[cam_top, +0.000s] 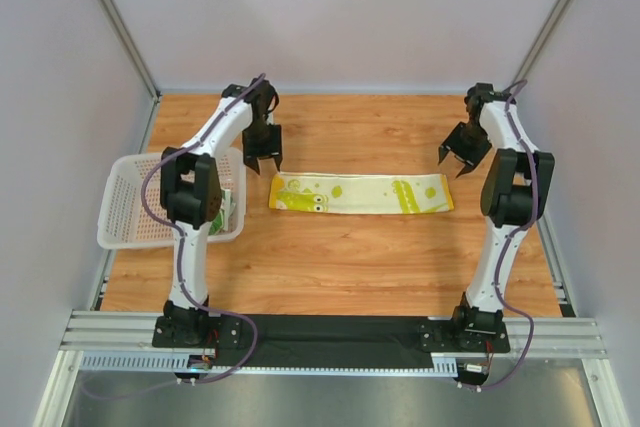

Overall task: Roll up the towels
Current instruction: Fold the towel

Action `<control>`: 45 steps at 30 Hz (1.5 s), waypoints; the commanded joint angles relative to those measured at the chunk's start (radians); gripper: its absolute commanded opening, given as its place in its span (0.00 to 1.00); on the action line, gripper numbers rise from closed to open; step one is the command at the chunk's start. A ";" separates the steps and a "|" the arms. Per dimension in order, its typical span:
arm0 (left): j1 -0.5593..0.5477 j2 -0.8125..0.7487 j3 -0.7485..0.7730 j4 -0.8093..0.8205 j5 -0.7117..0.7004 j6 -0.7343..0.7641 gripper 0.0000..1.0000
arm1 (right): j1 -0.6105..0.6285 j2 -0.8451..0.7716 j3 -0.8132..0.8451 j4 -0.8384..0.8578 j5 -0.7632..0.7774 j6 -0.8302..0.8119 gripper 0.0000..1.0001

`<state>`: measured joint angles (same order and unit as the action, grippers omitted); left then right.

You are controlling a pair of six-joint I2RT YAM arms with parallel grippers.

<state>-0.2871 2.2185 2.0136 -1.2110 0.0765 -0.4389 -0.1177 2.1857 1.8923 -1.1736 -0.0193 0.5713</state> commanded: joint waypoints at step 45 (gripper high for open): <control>-0.187 -0.221 -0.386 0.234 -0.138 0.011 0.21 | 0.303 -0.147 -0.352 0.233 -0.633 -0.203 0.00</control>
<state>-0.4751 2.0624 1.5814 -0.9630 -0.0307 -0.4213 0.1761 2.0315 1.5143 -0.9264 -0.6308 0.3874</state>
